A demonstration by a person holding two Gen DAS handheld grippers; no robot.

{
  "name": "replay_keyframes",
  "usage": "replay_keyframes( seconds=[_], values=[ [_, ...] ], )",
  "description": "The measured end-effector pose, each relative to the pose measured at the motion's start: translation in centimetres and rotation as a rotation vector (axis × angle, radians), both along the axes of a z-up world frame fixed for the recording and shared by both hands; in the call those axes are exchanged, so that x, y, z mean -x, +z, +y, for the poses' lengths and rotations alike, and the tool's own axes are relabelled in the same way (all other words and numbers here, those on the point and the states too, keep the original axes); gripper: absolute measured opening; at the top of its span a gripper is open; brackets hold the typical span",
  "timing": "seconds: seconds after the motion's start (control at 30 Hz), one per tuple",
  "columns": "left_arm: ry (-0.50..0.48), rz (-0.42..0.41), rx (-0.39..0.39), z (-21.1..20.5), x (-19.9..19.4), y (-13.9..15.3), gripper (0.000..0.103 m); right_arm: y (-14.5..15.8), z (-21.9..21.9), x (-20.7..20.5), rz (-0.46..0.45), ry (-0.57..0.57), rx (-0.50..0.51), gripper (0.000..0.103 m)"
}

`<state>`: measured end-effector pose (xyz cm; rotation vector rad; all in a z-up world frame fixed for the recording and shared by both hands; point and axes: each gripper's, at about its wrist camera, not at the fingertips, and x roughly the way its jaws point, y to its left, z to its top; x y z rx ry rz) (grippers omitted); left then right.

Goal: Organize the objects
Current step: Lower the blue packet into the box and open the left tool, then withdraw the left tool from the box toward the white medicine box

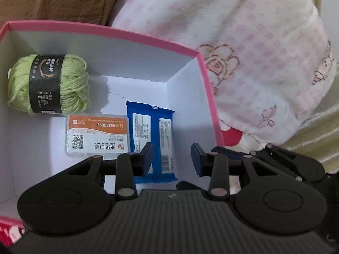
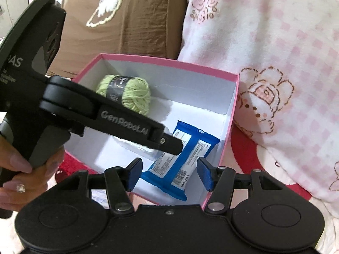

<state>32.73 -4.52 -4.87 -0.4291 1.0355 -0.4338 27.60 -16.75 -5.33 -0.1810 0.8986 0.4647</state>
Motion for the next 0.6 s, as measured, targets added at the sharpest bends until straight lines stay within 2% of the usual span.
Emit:
replay_keyframes(
  seconds=[0.23, 0.37, 0.53, 0.6],
  values=[
    [-0.048, -0.066, -0.056, -0.2, 3.0, 3.6, 0.037, 2.3, -0.7, 2.3, -0.021, 0.042, -0.03, 0.063],
    [-0.069, -0.084, -0.08, -0.1, 5.1, 5.2, 0.04, 3.6, -1.2, 4.2, -0.041, 0.072, -0.031, 0.072],
    [-0.081, -0.114, -0.142, 0.9, 8.2, 6.6, 0.041, 4.5, -1.2, 6.2, -0.066, 0.1, 0.03, 0.077],
    [-0.081, -0.12, -0.167, 1.3, 9.4, 6.9, 0.043, 4.9, -1.1, 7.2, -0.081, 0.115, 0.053, 0.083]
  ],
)
